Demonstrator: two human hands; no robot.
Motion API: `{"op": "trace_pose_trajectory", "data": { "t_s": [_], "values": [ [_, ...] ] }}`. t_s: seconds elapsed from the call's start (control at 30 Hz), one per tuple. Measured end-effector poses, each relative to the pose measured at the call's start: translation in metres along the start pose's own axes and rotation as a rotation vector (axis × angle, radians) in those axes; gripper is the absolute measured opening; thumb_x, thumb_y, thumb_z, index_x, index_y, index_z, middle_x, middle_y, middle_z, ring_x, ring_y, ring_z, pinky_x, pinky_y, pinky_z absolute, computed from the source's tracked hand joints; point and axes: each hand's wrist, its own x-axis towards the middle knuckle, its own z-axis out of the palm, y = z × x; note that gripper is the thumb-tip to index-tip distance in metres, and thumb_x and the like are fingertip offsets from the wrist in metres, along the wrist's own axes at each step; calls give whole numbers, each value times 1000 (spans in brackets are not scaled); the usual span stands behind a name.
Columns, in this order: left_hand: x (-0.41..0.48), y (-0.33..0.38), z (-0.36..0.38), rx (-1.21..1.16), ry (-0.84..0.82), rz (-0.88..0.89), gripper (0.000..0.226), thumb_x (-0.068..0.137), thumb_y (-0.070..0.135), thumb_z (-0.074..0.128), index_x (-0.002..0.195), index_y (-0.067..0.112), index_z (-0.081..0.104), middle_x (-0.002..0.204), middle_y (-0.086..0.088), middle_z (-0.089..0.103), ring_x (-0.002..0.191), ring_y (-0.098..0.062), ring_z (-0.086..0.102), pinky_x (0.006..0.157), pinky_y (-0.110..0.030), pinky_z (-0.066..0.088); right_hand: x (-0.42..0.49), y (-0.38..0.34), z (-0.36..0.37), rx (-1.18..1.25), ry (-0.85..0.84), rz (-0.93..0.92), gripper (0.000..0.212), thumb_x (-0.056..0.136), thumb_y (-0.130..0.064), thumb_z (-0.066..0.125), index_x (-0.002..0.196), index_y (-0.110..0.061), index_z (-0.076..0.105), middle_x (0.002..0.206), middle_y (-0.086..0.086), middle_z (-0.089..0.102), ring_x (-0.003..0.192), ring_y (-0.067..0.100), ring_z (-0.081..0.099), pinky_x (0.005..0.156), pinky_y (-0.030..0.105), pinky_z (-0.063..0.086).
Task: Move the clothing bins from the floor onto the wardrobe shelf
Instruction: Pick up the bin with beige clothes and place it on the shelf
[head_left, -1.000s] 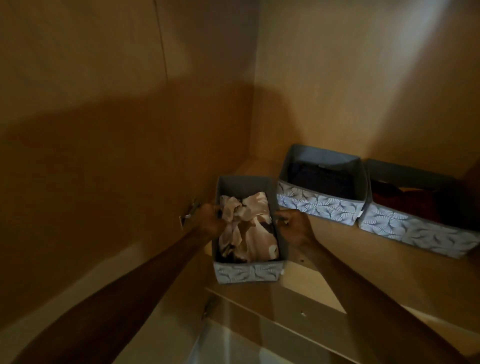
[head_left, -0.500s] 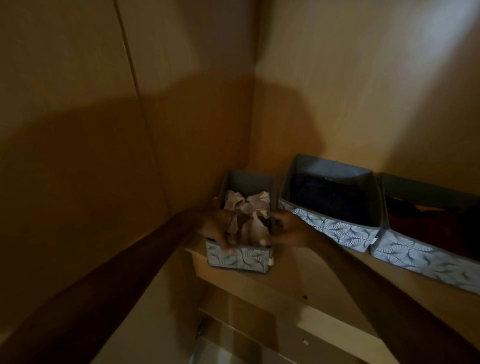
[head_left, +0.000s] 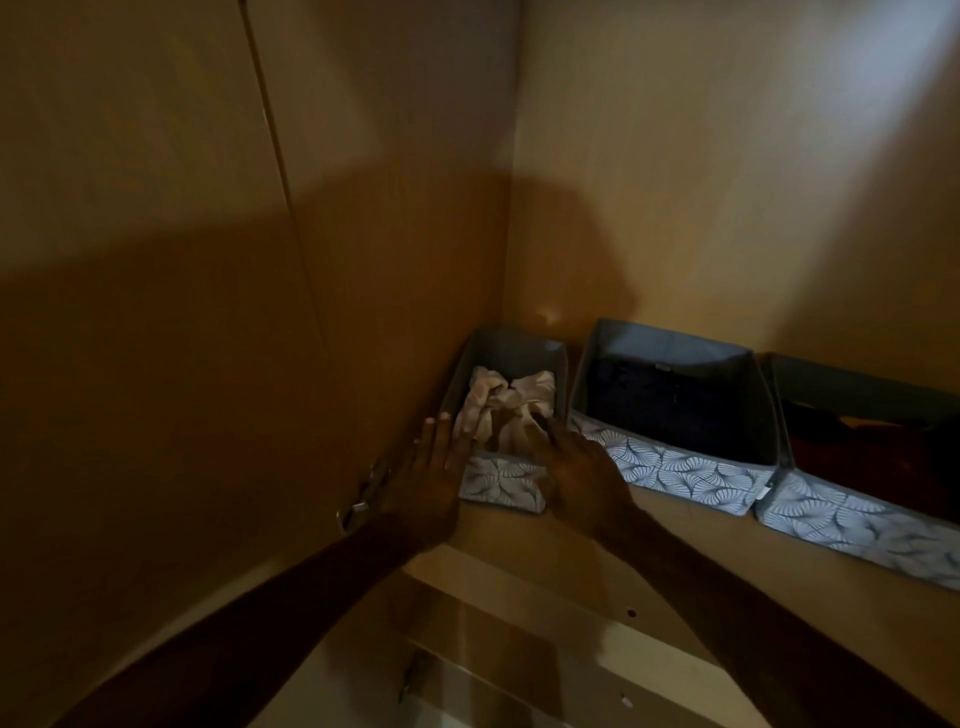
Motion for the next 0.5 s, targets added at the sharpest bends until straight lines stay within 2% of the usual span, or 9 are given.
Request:
{"op": "trace_pose_trajectory", "data": {
  "t_s": [0.07, 0.13, 0.2, 0.3, 0.37, 0.4, 0.47, 0.5],
  "values": [
    [-9, 0, 11, 53, 69, 47, 66, 89, 24, 30, 152, 6, 20, 157, -25, 21, 145, -44, 20, 112, -55, 32, -8, -4, 11, -52, -69, -31, 90, 84, -29, 58, 152, -30, -1, 160, 22, 6, 142, 46, 21, 109, 54, 32],
    [-13, -5, 18, 115, 112, 109, 66, 92, 25, 35, 152, 6, 18, 157, -26, 18, 146, -43, 15, 115, -55, 26, -14, -5, 21, -117, -110, -55, 107, 77, -26, 66, 151, -32, -11, 158, 27, -5, 144, 50, 3, 113, 58, 20],
    [-8, -11, 20, 124, 91, 116, 72, 89, 30, 42, 153, 7, 18, 158, -25, 17, 146, -43, 14, 114, -56, 27, -13, -6, 25, -158, -77, -64, 112, 70, -25, 70, 153, -29, -5, 157, 31, -2, 144, 51, 4, 113, 58, 19],
    [10, -17, 24, 116, 15, 91, 86, 81, 46, 55, 152, 10, 23, 155, -26, 24, 144, -44, 23, 105, -60, 39, -1, -9, 25, -215, -30, -45, 112, 62, -26, 73, 153, -24, 9, 155, 34, 10, 143, 50, 13, 112, 56, 14],
    [25, -19, 24, 78, -102, 65, 123, 51, 65, 75, 149, 10, 27, 152, -27, 32, 139, -45, 32, 99, -64, 42, 8, -13, 25, -252, -35, -3, 114, 57, -31, 76, 153, -24, 14, 154, 35, 15, 142, 51, 15, 111, 59, 9],
    [35, -21, 25, 49, -168, 33, 141, 32, 73, 78, 148, 10, 29, 149, -27, 37, 136, -45, 37, 96, -65, 42, 13, -14, 25, -268, -33, 20, 115, 56, -32, 78, 152, -24, 17, 153, 35, 17, 142, 52, 16, 111, 61, 6],
    [52, -25, 31, 39, -206, -18, 166, 6, 83, 70, 147, 8, 25, 143, -26, 46, 130, -45, 46, 93, -64, 43, 21, -14, 25, -286, -28, 61, 115, 55, -33, 78, 152, -24, 17, 153, 35, 18, 141, 53, 15, 113, 65, 2],
    [59, -25, 32, 38, -199, -33, 174, 0, 85, 66, 148, 8, 18, 141, -25, 49, 128, -45, 49, 92, -64, 44, 25, -15, 25, -291, -27, 80, 114, 55, -33, 78, 152, -24, 17, 152, 35, 19, 142, 53, 15, 114, 65, 0]
  ]
}}
